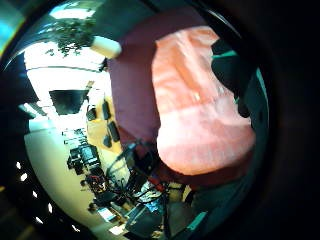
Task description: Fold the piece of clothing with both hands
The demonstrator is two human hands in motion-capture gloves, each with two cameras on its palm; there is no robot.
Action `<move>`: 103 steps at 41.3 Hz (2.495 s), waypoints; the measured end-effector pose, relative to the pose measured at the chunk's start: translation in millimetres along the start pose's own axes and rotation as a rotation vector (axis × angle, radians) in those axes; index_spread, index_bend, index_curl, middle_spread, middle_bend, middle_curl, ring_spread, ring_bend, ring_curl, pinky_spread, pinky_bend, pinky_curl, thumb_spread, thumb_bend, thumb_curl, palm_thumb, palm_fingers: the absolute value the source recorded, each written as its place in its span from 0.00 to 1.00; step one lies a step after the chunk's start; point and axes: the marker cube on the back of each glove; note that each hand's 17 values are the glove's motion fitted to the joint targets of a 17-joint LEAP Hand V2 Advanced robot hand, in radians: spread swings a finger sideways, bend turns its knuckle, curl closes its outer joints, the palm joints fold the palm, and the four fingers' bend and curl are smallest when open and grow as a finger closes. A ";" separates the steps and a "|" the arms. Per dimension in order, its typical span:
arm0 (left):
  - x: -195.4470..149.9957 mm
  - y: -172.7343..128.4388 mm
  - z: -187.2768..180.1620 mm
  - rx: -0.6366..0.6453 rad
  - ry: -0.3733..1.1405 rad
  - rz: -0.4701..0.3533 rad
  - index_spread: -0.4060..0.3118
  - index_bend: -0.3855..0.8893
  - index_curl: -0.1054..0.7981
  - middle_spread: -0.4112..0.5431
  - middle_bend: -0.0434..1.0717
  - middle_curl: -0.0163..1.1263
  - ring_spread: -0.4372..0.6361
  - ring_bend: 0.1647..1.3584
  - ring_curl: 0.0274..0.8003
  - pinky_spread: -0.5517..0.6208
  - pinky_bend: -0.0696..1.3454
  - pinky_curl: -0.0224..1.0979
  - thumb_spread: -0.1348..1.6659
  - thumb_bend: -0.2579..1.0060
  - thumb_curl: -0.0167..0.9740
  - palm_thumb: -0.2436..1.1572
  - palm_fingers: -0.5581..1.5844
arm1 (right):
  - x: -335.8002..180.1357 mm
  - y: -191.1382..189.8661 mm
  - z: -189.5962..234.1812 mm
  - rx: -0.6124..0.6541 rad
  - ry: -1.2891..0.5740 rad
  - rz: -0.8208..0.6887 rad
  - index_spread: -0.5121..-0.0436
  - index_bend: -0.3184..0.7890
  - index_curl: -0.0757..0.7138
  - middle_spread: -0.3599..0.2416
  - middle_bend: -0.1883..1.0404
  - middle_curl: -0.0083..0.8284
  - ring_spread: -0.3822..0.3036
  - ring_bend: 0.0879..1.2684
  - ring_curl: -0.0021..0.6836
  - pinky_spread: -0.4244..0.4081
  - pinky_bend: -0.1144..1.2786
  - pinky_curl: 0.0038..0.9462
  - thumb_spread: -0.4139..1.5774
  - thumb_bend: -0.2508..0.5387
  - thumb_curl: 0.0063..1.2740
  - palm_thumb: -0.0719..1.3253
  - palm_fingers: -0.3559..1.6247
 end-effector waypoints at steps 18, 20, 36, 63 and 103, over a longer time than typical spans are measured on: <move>9.5 -90.9 39.9 0.161 -0.029 -0.253 0.15 0.54 0.68 0.09 0.62 0.51 0.14 0.25 0.49 0.53 0.12 0.12 0.80 0.20 0.34 0.69 0.75 | -4.8 -140.0 70.4 0.214 0.186 0.213 0.50 0.45 0.65 0.25 0.46 0.60 0.24 0.39 0.66 0.32 0.29 0.38 0.82 0.36 0.28 0.81 0.79; 11.9 -94.7 50.5 0.139 -0.024 -0.243 0.15 0.54 0.68 0.09 0.62 0.51 0.14 0.24 0.49 0.53 0.12 0.11 0.80 0.20 0.33 0.69 0.75 | -6.5 -140.1 82.4 0.160 0.197 0.195 0.50 0.45 0.65 0.25 0.46 0.61 0.24 0.40 0.67 0.33 0.29 0.38 0.82 0.35 0.28 0.81 0.79; 5.2 -96.7 37.3 0.415 0.021 -0.250 0.24 0.39 0.63 0.13 0.51 0.49 0.20 0.25 0.53 0.57 0.20 0.13 0.82 0.20 0.32 0.69 0.64 | 41.9 -101.8 52.5 0.290 0.213 0.253 0.48 0.42 0.66 0.30 0.36 0.58 0.31 0.30 0.66 0.51 0.26 0.39 0.81 0.29 0.30 0.78 0.64; 23.3 -60.2 142.5 0.084 0.178 -0.231 0.37 0.41 0.55 0.35 0.17 0.37 0.47 0.20 0.47 0.64 0.34 0.28 0.85 0.17 0.25 0.45 0.47 | 118.6 42.9 122.8 0.043 -0.733 0.625 0.62 0.27 0.27 0.75 0.29 0.42 0.62 0.49 0.67 0.63 0.70 0.49 0.81 0.26 0.26 0.47 0.36; -38.6 -19.1 15.4 0.123 0.509 -0.208 0.42 0.43 0.55 0.44 0.21 0.34 0.65 0.27 0.42 0.77 0.36 0.32 0.88 0.24 0.24 0.34 0.40 | -91.0 -54.1 58.4 0.558 -0.944 0.211 0.59 0.35 0.35 0.43 0.28 0.45 0.23 0.50 0.63 0.15 0.61 0.39 0.57 0.42 0.43 0.85 0.68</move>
